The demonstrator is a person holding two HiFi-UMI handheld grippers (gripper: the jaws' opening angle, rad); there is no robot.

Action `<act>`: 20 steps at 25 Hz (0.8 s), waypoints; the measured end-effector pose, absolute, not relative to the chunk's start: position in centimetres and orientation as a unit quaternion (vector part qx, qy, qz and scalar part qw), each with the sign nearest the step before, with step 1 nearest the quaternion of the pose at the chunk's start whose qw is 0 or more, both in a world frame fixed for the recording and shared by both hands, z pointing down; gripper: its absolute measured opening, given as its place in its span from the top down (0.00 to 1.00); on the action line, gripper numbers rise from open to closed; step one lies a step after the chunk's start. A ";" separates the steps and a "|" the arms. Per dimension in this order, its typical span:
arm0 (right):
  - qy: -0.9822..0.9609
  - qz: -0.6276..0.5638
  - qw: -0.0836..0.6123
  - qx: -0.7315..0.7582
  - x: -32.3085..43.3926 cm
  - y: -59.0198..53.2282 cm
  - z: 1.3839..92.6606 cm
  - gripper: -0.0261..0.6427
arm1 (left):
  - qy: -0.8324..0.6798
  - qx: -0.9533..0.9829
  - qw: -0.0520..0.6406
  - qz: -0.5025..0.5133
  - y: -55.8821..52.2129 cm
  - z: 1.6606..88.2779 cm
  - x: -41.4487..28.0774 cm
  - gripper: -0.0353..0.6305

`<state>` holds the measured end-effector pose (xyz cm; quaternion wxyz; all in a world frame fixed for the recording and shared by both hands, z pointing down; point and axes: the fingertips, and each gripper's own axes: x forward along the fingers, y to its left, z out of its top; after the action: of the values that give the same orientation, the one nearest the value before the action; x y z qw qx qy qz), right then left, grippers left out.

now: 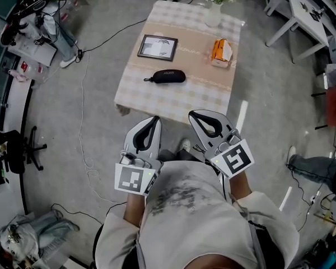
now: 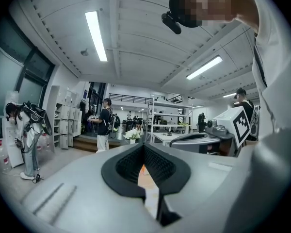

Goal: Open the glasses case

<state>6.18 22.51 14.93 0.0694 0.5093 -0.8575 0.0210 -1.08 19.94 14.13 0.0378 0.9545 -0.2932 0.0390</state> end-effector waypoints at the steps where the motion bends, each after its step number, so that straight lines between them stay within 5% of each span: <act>1: -0.858 0.021 0.069 0.508 6.5 22.2 14.9 0.94 | -0.295 0.954 0.037 0.040 19.6 14.2 -0.8 0.94; 20: -0.844 0.052 0.099 0.525 8.7 12.3 18.3 0.94 | -0.279 0.957 0.065 0.053 9.4 17.8 1.5 0.94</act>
<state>8.72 12.33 18.26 0.0993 0.5247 -0.8438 0.0522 1.50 9.43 17.81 0.0646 0.9567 -0.2787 0.0529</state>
